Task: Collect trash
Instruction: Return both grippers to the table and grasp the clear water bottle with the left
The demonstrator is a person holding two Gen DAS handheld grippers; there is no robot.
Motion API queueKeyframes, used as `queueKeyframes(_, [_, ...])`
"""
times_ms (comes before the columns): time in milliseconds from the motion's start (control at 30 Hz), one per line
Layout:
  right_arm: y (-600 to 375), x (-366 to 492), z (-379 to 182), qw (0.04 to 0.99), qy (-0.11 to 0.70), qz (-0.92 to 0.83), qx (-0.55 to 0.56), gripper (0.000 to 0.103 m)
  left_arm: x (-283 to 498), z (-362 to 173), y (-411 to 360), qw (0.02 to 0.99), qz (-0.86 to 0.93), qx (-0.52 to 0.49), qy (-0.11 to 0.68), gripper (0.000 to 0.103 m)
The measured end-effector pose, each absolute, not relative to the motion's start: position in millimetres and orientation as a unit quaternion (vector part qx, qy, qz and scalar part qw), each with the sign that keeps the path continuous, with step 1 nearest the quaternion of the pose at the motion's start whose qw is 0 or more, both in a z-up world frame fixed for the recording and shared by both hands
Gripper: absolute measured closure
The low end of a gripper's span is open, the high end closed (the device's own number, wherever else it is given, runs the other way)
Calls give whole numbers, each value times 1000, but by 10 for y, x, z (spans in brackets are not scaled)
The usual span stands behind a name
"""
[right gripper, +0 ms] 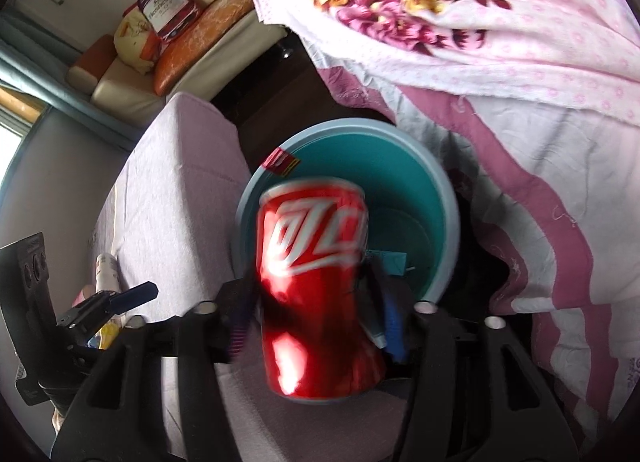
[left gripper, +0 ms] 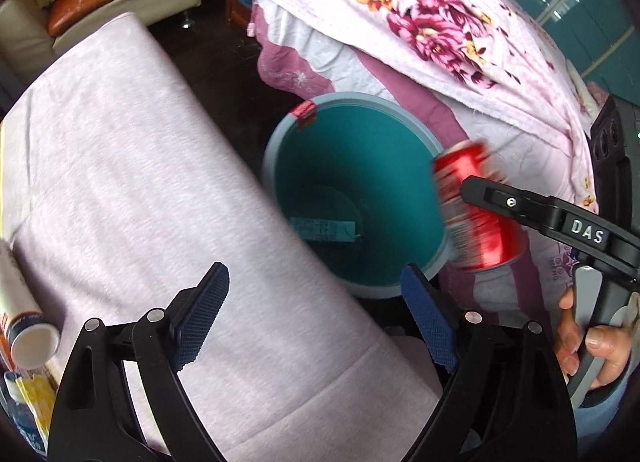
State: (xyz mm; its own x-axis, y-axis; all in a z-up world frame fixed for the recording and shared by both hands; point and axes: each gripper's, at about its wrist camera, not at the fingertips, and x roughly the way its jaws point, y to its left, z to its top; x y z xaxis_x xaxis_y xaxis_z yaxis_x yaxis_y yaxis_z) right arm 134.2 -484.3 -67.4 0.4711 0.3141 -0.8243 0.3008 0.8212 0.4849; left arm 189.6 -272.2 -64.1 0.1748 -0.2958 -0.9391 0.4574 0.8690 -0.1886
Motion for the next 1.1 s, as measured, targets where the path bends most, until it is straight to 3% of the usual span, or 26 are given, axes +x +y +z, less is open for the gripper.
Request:
queueKeyframes(300, [-4441, 1378, -500, 810, 524, 2, 263, 21, 1808, -527, -2189, 776, -233, 38, 585, 12])
queueKeyframes(1100, [-2591, 1669, -54, 799, 574, 117, 138, 20, 1513, -1, -185, 834, -132, -1, 537, 12])
